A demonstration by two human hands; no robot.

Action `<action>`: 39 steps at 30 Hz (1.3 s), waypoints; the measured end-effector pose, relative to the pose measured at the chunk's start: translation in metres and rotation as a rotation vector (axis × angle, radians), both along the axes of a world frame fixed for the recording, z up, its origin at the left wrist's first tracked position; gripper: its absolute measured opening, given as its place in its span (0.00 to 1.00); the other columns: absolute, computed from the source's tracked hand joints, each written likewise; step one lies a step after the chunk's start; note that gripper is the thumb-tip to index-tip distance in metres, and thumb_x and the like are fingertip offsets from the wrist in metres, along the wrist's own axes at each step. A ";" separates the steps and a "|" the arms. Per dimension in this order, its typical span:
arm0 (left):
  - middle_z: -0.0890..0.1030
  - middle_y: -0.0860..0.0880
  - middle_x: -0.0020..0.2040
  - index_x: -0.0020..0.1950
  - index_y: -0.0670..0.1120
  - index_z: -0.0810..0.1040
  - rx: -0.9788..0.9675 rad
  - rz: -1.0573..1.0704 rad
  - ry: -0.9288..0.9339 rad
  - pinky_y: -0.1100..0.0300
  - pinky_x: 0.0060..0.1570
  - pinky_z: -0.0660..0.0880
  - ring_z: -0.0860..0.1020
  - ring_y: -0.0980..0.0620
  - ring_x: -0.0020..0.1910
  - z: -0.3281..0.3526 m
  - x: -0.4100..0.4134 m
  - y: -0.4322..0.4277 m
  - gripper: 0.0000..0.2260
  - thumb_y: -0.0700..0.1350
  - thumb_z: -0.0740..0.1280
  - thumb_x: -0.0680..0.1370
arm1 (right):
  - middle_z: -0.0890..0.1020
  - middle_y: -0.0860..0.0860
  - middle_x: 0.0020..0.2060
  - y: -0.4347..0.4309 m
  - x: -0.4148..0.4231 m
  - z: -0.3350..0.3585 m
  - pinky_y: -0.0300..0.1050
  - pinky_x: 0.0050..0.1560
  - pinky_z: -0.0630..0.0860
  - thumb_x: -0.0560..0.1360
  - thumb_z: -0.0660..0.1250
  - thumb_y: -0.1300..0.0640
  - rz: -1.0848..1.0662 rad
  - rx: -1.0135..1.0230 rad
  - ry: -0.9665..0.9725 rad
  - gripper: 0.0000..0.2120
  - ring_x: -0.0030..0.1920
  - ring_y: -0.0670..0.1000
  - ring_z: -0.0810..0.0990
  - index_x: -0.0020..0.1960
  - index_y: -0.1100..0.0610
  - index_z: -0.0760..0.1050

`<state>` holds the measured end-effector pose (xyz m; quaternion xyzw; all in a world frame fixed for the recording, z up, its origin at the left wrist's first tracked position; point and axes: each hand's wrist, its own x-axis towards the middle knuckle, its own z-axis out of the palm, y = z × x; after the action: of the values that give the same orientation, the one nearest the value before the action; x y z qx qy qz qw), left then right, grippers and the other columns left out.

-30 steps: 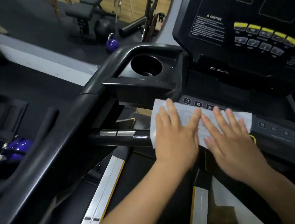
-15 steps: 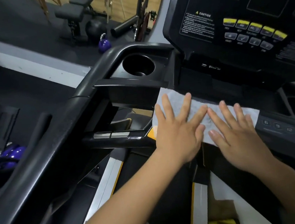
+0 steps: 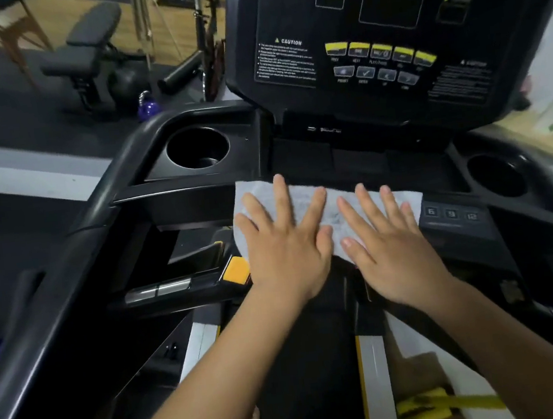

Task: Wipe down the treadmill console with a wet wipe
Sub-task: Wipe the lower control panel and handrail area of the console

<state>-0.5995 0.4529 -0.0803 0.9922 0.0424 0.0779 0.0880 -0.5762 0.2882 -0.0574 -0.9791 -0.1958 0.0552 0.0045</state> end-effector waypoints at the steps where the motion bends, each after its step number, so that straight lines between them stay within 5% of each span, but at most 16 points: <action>1: 0.41 0.41 0.81 0.80 0.62 0.43 0.006 -0.010 0.024 0.34 0.67 0.55 0.50 0.26 0.73 0.003 0.009 -0.002 0.26 0.61 0.42 0.82 | 0.34 0.45 0.77 0.006 0.007 0.003 0.56 0.75 0.32 0.80 0.36 0.39 -0.026 0.017 0.013 0.27 0.76 0.53 0.29 0.77 0.40 0.34; 7: 0.36 0.43 0.81 0.79 0.63 0.40 -0.024 -0.017 0.074 0.42 0.60 0.68 0.61 0.31 0.70 0.008 0.006 0.023 0.25 0.59 0.44 0.83 | 0.32 0.47 0.77 0.049 0.012 0.008 0.59 0.75 0.31 0.82 0.38 0.43 0.034 0.023 0.016 0.26 0.75 0.55 0.27 0.77 0.43 0.31; 14: 0.50 0.39 0.81 0.80 0.61 0.52 -0.044 -0.016 -0.072 0.45 0.49 0.74 0.72 0.35 0.58 -0.008 -0.021 0.032 0.25 0.58 0.45 0.81 | 0.29 0.47 0.76 0.054 -0.002 0.003 0.59 0.75 0.31 0.81 0.35 0.41 0.097 -0.012 0.002 0.27 0.74 0.54 0.25 0.76 0.45 0.28; 18: 0.61 0.40 0.79 0.78 0.58 0.62 -0.038 -0.013 -0.170 0.36 0.63 0.67 0.66 0.28 0.67 -0.020 -0.036 0.019 0.24 0.57 0.55 0.82 | 0.29 0.45 0.76 0.032 -0.011 -0.003 0.55 0.75 0.30 0.77 0.31 0.37 0.165 -0.065 -0.009 0.30 0.74 0.52 0.24 0.75 0.43 0.28; 22: 0.62 0.40 0.78 0.78 0.58 0.62 -0.004 -0.053 -0.151 0.33 0.65 0.63 0.63 0.26 0.69 -0.013 -0.027 0.013 0.24 0.58 0.54 0.82 | 0.24 0.41 0.72 0.015 -0.002 0.003 0.49 0.71 0.25 0.73 0.29 0.34 0.152 -0.074 0.055 0.31 0.71 0.46 0.20 0.73 0.39 0.24; 39: 0.37 0.43 0.81 0.80 0.59 0.39 0.022 -0.334 0.031 0.37 0.74 0.31 0.32 0.34 0.76 0.007 0.023 -0.059 0.26 0.59 0.37 0.81 | 0.29 0.43 0.74 -0.066 -0.009 -0.001 0.50 0.73 0.27 0.73 0.28 0.32 -0.174 0.087 0.055 0.31 0.73 0.47 0.24 0.74 0.39 0.30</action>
<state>-0.5761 0.3935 -0.0729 0.9874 -0.1224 0.0475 0.0883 -0.5849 0.2219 -0.0582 -0.9894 -0.1120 0.0729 0.0571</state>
